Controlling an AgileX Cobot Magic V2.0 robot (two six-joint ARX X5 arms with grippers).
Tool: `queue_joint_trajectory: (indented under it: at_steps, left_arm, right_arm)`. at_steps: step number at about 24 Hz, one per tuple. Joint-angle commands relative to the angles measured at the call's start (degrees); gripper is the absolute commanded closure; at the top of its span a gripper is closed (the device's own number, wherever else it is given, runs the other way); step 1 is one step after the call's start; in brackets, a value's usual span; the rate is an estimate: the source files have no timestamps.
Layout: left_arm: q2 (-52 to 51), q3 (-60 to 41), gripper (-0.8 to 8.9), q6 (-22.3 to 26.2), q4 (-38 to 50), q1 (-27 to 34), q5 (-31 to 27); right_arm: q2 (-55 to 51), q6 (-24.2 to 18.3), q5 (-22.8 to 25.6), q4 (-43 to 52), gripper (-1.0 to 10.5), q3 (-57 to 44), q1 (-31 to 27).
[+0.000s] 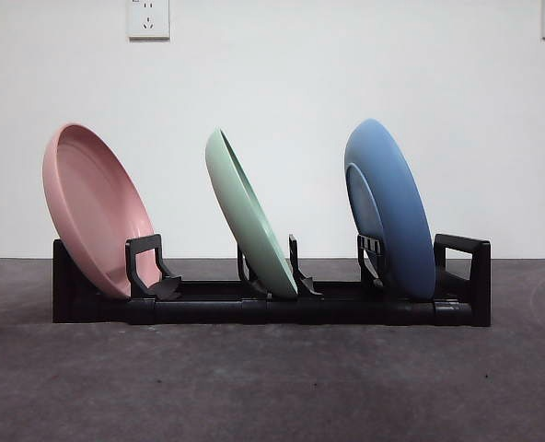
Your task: Place the plate
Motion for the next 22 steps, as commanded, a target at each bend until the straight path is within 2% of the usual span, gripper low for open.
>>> queue_joint_trajectory:
  at_steps: [1,5,12,13,14,15,17,18,19,22]
  left_arm:
    - [4.57,3.78,8.03,7.61,-6.97,-0.39,0.87]
    - [10.45,7.78,8.03,12.44,-14.84,-1.27,0.87]
    - [18.34,12.72,8.03,13.88,-23.87,-2.58,0.87]
    - [18.86,12.79,7.94,13.92,-23.85,-2.58,0.87]
    - [18.99,12.79,7.4,13.92,-23.76,-2.56,0.87]
    - [18.99,12.79,6.79,13.9,-23.76,-2.56,0.87]
    - [18.91,12.79,5.54,13.9,-23.76,-2.56,0.85]
    - [18.91,12.79,5.26,13.92,-23.74,-2.56,0.85]
    - [18.88,12.79,5.24,13.92,-23.63,-2.56,0.85]
    - [18.86,12.79,5.28,13.9,-22.88,-2.56,0.85]
  right_arm:
    - [4.81,-4.68,-1.27,-7.26,9.3,4.22,0.33]
    - [10.1,-6.19,-1.27,-15.23,9.3,8.55,1.49]
    - [18.32,-11.56,-1.31,-25.03,9.3,14.21,4.42]
    - [18.73,-12.15,-1.36,-24.57,9.3,14.27,4.79]
    - [18.78,-13.99,-1.33,-24.13,9.3,14.27,4.92]
    - [18.75,-15.28,-1.25,-23.91,9.1,14.27,4.9]
    - [18.58,-16.55,-1.27,-24.0,7.0,14.27,4.9]
    - [18.53,-16.5,-1.25,-24.06,6.0,14.27,4.9]
    - [18.51,-16.37,-1.27,-24.11,5.7,14.27,4.9]
    - [18.49,-16.24,-1.51,-24.28,5.7,14.27,4.92]
